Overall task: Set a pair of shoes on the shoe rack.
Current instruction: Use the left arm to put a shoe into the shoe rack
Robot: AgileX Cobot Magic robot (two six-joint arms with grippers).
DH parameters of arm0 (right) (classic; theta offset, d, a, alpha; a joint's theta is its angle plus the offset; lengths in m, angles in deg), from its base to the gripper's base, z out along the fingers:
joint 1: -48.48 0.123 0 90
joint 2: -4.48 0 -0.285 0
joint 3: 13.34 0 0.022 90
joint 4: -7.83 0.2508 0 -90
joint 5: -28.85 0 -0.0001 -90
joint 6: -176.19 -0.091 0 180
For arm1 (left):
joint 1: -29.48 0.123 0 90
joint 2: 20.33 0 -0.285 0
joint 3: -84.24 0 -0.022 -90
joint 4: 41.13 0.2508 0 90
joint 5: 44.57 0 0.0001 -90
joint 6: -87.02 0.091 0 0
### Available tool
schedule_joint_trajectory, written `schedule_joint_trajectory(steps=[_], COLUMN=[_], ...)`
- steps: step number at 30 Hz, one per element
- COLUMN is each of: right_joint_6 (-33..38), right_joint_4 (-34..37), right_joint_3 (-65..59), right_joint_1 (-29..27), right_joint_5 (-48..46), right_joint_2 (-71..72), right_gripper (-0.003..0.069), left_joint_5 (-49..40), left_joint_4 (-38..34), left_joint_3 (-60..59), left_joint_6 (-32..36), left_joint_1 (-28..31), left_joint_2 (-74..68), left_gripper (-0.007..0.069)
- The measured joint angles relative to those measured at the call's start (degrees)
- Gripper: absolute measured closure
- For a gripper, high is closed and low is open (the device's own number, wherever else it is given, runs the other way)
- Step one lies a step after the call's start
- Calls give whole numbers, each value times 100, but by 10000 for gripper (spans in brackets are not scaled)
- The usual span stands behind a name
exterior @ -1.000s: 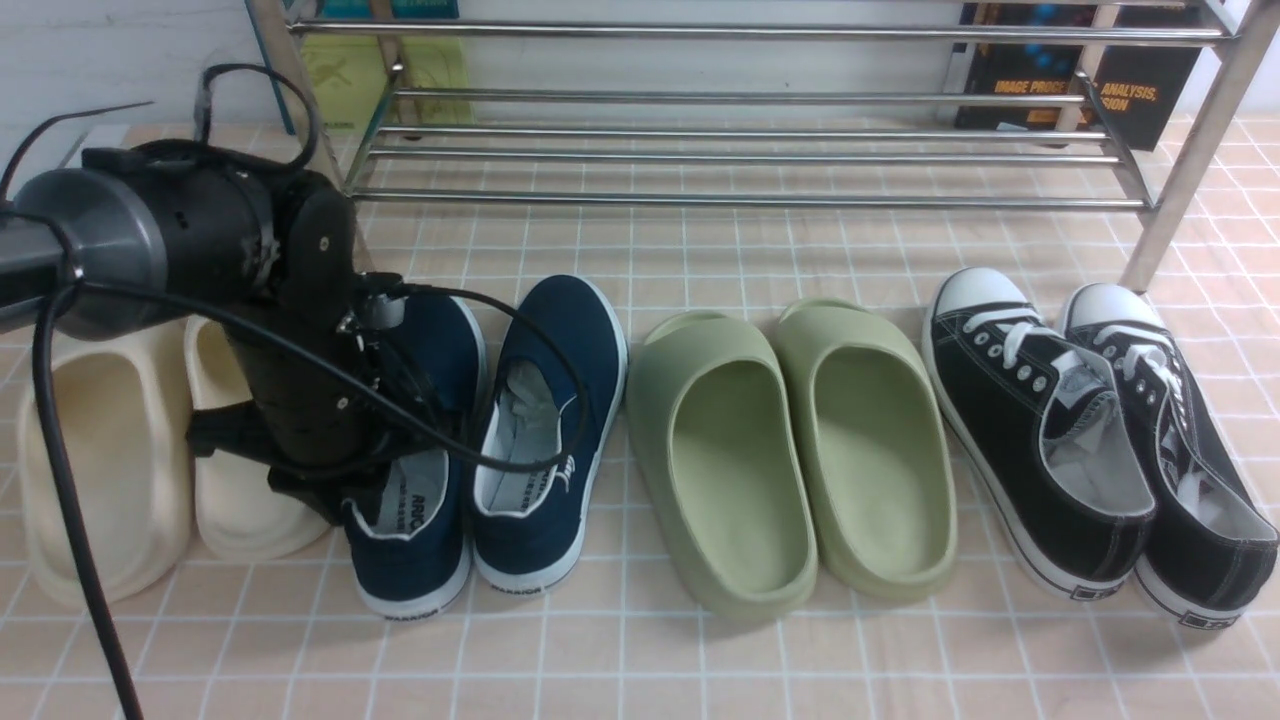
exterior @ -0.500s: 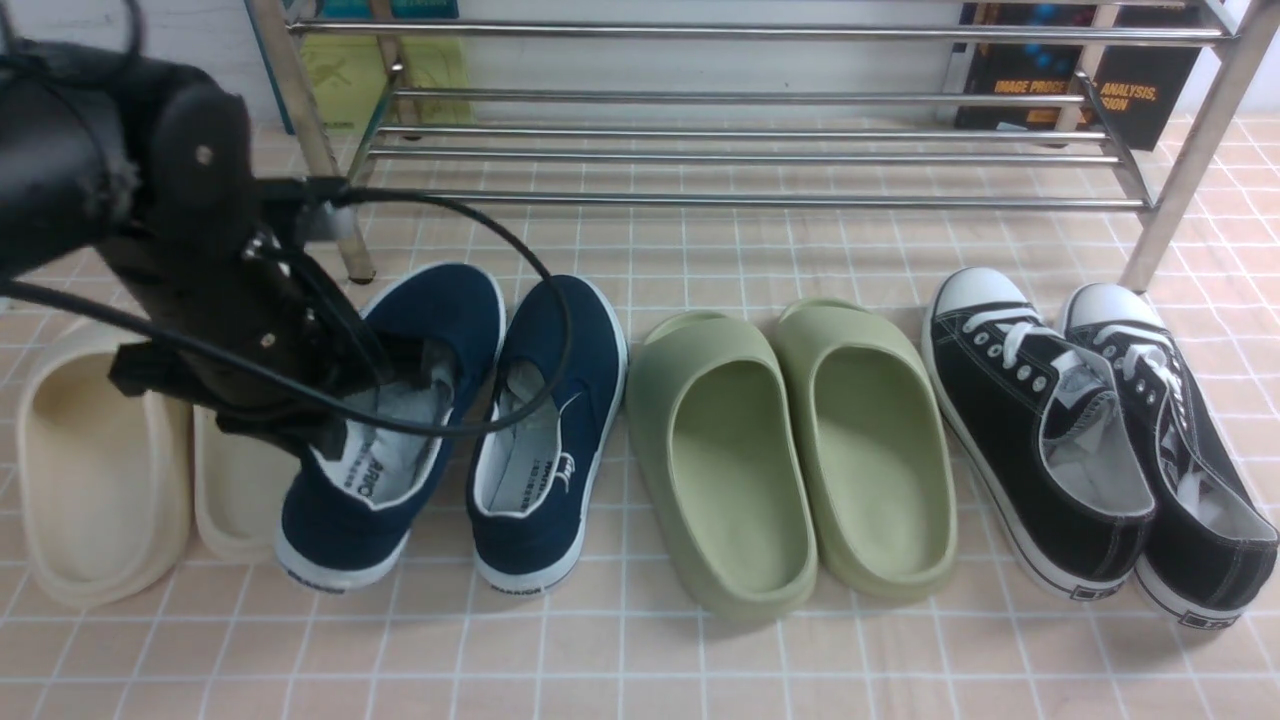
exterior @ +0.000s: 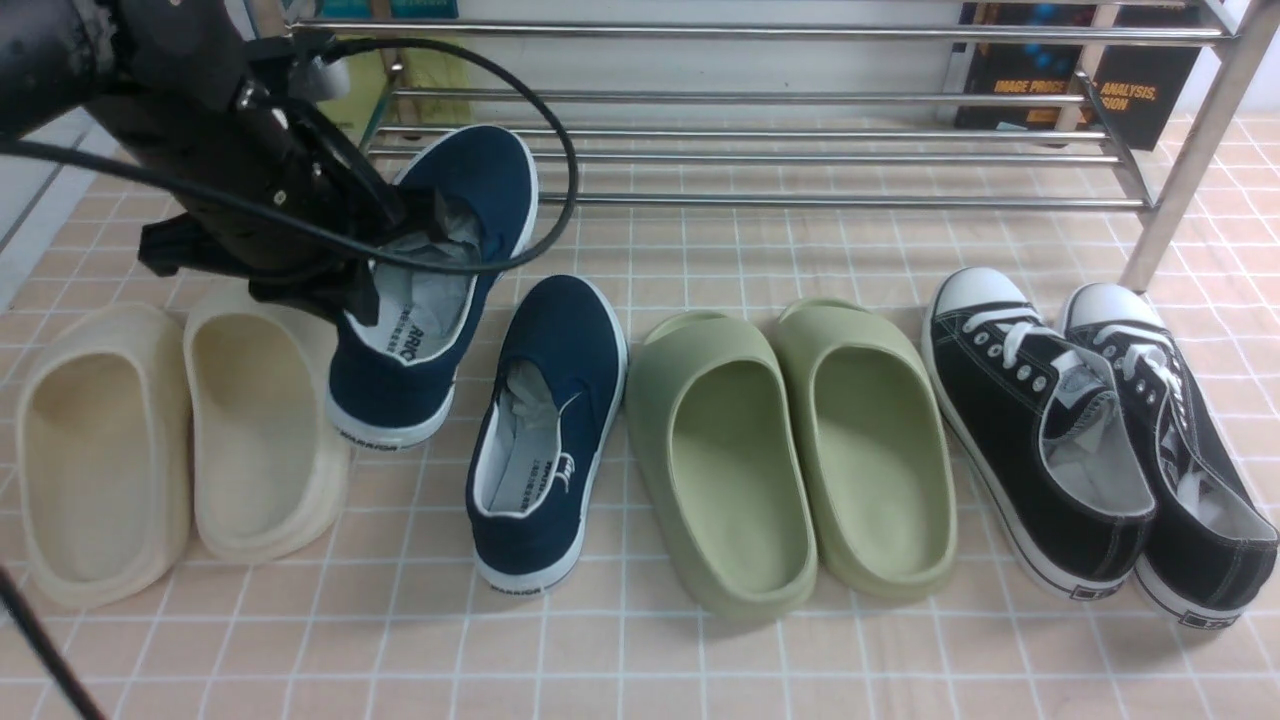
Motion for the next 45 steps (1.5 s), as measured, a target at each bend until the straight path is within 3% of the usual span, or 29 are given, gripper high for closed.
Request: schedule_joint_trajectory(steps=[4,16,32,37,45], right_joint_6=[0,0,0,0,0], right_joint_4=[-2,-2,-15,-15,-20], right_joint_3=[0,0,0,0,0], right_joint_1=[0,0,0,0,0], right_joint_5=[0,0,0,0,0], right_joint_2=[0,0,0,0,0], right_gripper=[420,420,420,420,420], left_joint_5=[-5,109,1525,1682,1666], left_joint_4=[-536,-412,-274,-82,5], left_joint_3=[667,2577,2794,2799,2834], left_joint_6=[511,605,184,172,115], left_joint_1=[354,418,418,418,418], left_joint_2=[-649,-2045,-2623,-2640,-2650], left_gripper=[573,573,567,534,387])
